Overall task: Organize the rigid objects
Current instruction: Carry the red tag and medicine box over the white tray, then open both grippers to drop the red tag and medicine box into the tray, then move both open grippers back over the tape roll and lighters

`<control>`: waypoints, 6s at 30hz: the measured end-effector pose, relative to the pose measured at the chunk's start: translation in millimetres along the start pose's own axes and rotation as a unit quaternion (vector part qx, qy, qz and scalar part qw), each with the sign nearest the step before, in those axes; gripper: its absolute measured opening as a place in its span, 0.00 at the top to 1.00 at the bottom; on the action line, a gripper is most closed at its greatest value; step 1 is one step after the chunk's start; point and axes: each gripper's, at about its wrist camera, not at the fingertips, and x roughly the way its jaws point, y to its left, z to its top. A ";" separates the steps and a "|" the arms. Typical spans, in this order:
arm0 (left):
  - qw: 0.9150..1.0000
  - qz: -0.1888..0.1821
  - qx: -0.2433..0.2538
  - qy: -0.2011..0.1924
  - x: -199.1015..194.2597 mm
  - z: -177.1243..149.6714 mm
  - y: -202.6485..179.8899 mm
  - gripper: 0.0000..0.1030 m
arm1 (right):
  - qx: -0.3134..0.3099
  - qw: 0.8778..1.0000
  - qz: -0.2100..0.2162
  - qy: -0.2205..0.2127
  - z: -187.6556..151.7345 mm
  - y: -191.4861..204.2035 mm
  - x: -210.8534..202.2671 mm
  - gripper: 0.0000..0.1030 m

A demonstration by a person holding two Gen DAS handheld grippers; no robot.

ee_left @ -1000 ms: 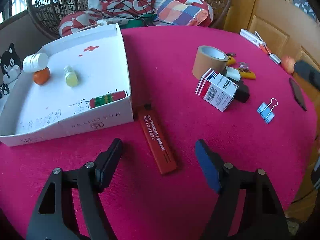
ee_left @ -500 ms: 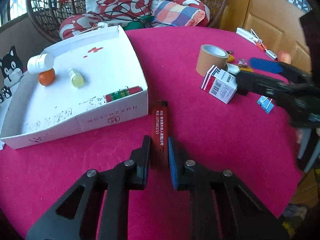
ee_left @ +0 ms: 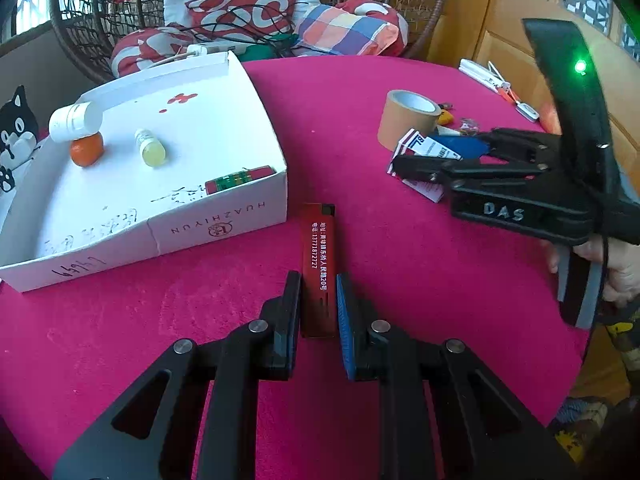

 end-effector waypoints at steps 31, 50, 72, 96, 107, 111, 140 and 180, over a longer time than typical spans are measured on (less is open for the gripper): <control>0.988 0.005 0.021 -0.156 -93.6 27.2 -7.7 0.84 | 0.032 0.982 0.020 -0.183 22.1 9.4 -124.2 0.70; 0.983 0.017 -0.010 -0.183 -114.0 24.3 17.7 0.84 | 0.020 0.982 0.033 -0.183 36.3 25.1 -122.4 0.70; 0.970 0.084 -0.062 -0.221 -140.0 41.2 104.1 0.84 | -0.033 0.982 0.064 -0.172 101.6 75.9 -88.0 0.70; 0.980 0.086 -0.123 -0.132 -12.4 150.1 179.6 0.84 | -0.013 0.997 0.055 -0.044 134.3 113.4 56.0 0.69; 0.976 0.101 -0.151 -0.123 -3.4 148.7 200.6 0.79 | -0.033 0.997 0.023 -0.061 131.5 125.5 65.8 0.21; 0.967 0.113 -0.169 -0.150 -16.2 142.0 207.0 0.08 | -0.041 0.995 0.012 -0.085 128.0 129.1 57.1 0.00; 0.923 0.106 -0.176 -0.324 -139.7 103.8 137.4 0.00 | 0.043 0.985 0.018 -0.167 94.9 72.1 -33.0 0.00; 0.997 -0.036 0.014 -0.072 71.2 126.3 -60.0 0.25 | 0.283 0.952 -0.099 -0.069 -46.6 -154.3 -61.0 0.00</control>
